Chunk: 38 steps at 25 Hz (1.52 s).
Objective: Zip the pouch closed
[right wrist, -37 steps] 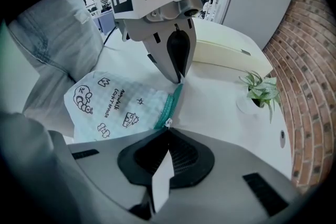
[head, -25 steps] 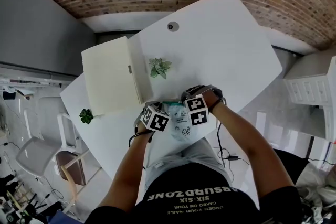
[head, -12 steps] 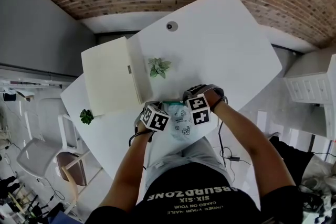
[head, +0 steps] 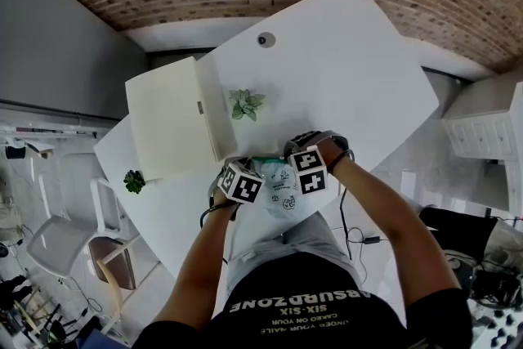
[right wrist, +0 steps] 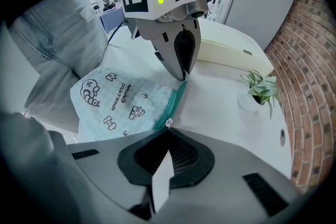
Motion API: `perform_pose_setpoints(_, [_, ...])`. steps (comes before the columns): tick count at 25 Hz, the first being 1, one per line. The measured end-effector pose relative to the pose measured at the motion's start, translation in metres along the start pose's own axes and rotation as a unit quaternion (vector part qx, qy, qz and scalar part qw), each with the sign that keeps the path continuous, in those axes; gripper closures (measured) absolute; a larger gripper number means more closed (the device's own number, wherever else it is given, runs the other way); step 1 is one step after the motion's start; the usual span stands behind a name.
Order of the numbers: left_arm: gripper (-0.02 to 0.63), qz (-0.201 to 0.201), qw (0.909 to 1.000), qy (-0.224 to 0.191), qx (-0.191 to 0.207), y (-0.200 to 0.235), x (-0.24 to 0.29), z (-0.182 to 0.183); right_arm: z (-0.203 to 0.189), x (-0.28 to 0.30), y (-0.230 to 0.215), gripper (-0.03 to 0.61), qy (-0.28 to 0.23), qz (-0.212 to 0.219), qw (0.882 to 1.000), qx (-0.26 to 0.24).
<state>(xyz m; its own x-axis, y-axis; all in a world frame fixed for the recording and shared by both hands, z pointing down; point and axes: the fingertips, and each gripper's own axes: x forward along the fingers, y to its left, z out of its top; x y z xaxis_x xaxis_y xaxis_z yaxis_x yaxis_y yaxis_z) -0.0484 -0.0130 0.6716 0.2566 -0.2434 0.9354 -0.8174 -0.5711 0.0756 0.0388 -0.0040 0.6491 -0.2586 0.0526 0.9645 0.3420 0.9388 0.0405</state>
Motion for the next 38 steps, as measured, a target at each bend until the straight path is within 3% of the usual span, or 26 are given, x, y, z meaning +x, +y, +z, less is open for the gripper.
perform_pose_setpoints(10, [0.589,0.0,1.0,0.003,-0.001,0.0,0.0,0.0,-0.01,0.001,0.005,0.578,0.015,0.002,1.0,-0.021])
perform_pose_setpoints(38, [0.589,0.001,1.0,0.003,-0.004,-0.002,0.0,0.001,-0.025,-0.004,0.009,0.578,0.02,-0.002,1.0,-0.004])
